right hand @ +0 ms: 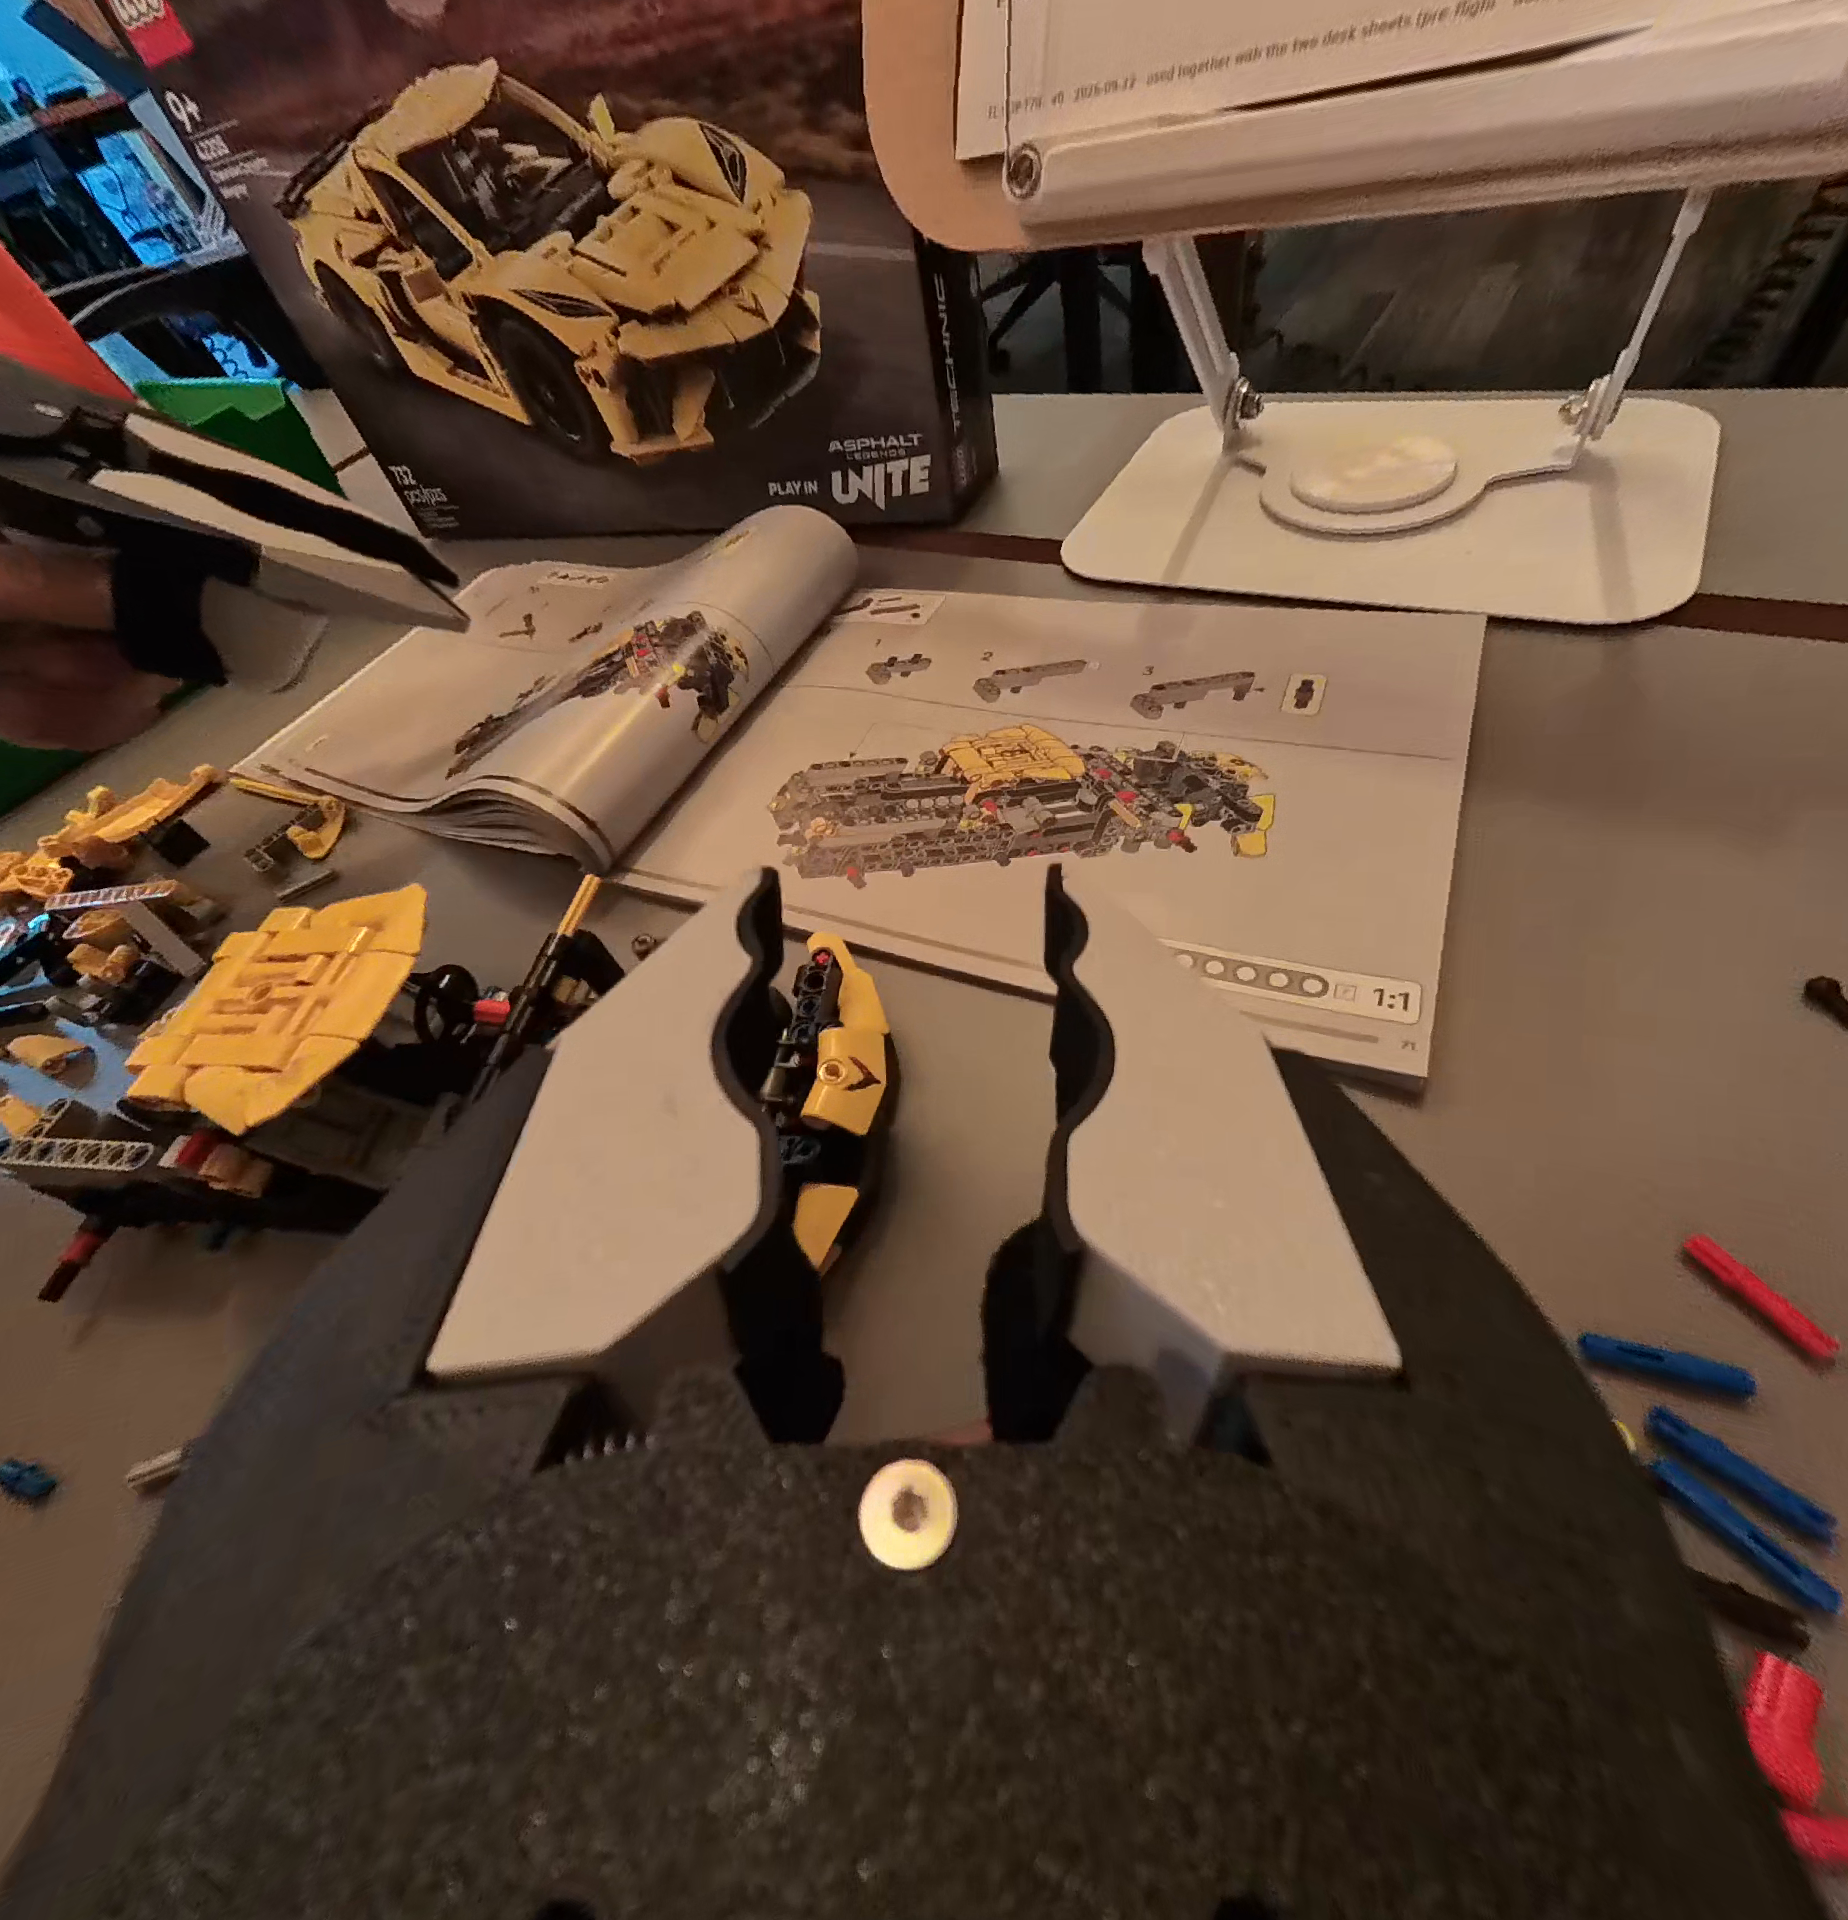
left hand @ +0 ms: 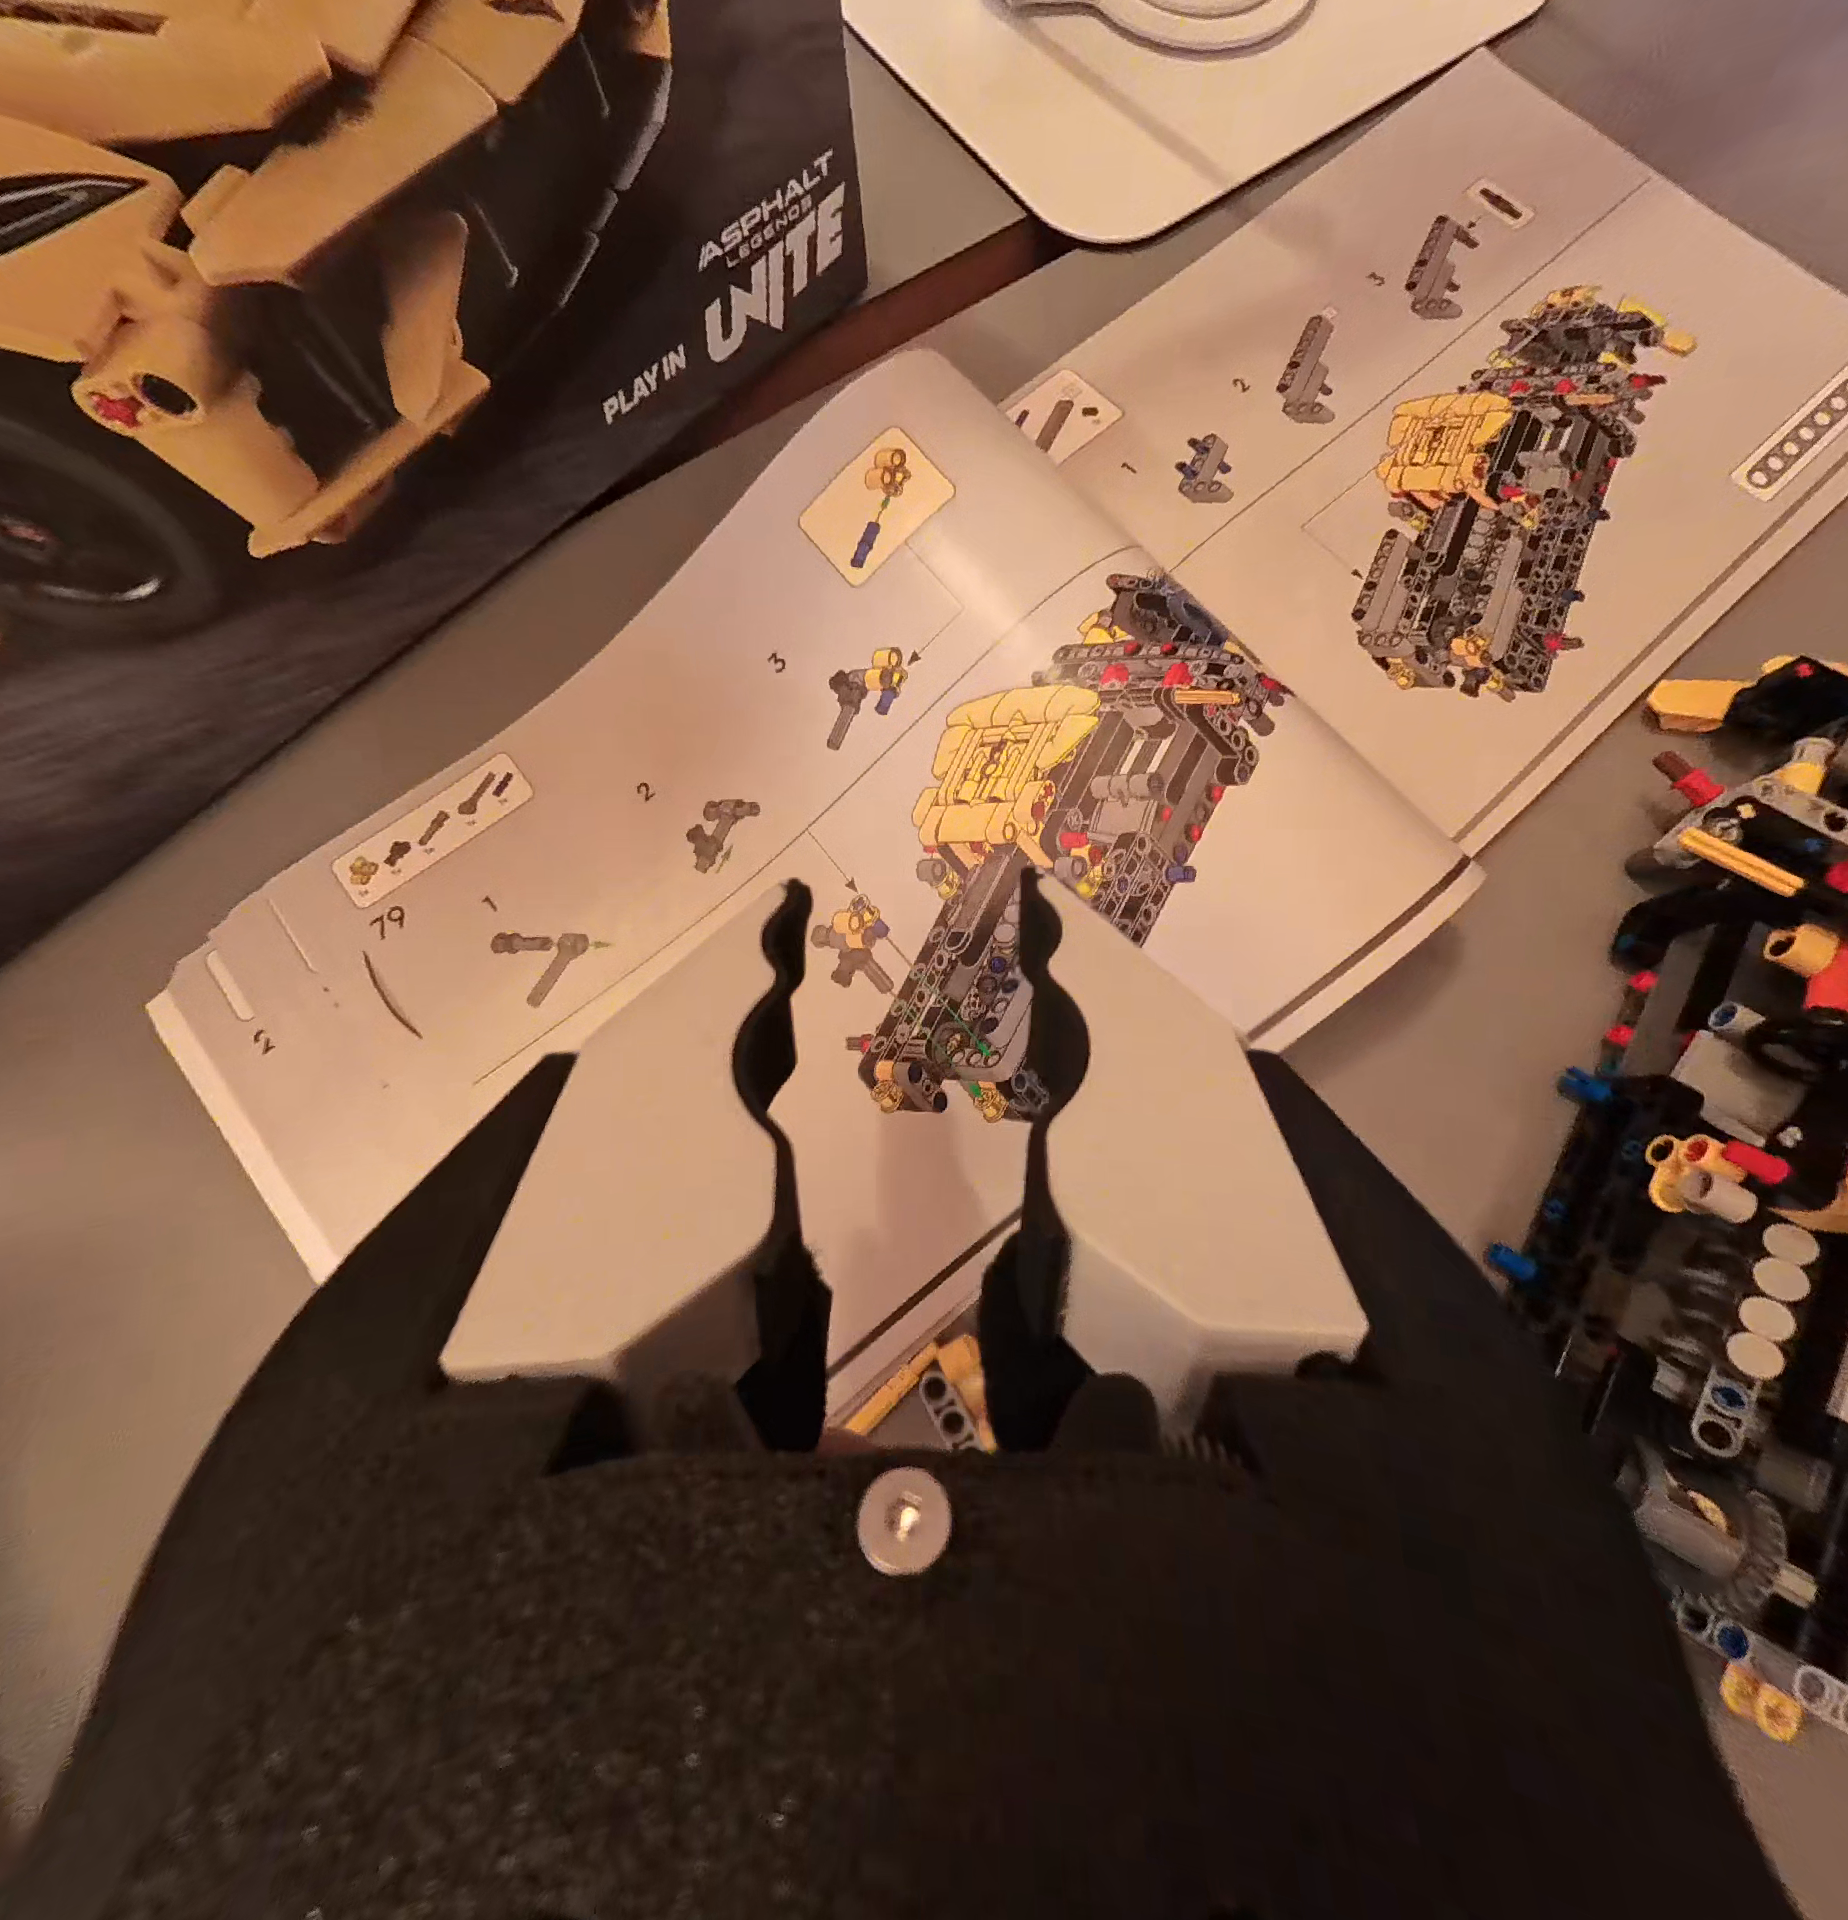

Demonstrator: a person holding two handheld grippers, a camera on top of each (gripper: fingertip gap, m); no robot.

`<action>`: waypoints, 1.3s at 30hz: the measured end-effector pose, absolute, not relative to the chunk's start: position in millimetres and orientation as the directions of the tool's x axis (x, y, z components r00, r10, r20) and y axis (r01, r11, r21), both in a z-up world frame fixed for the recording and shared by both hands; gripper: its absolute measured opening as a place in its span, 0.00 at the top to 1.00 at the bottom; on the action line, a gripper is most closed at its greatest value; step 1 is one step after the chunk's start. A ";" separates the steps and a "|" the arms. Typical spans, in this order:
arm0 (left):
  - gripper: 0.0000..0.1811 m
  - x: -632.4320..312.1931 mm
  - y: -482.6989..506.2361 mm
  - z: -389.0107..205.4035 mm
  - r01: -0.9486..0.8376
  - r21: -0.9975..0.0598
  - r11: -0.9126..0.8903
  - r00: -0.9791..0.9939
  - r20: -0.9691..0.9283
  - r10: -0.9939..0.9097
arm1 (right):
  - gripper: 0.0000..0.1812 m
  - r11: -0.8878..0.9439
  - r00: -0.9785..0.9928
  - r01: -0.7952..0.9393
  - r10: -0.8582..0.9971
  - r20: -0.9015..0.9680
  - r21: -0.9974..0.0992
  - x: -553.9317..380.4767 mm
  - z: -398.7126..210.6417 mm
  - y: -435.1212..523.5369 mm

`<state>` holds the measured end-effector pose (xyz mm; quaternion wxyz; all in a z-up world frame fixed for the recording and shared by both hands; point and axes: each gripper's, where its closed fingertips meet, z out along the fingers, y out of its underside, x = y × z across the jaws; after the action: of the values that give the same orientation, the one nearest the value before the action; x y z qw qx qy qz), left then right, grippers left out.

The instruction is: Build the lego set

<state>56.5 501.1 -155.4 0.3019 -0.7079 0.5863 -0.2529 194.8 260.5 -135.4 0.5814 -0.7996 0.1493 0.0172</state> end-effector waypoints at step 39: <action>0.89 -52.2 219.5 -181.5 -0.634 -0.753 0.174 -0.393 0.121 -0.912 | 0.92 -0.548 0.831 0.465 0.541 0.129 -0.696 8.2 -211.2 198.1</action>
<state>-52.2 219.5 -181.5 0.1831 -0.5195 0.7439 -0.3783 8.2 198.1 -211.2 0.3798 -0.8782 -0.2863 0.0503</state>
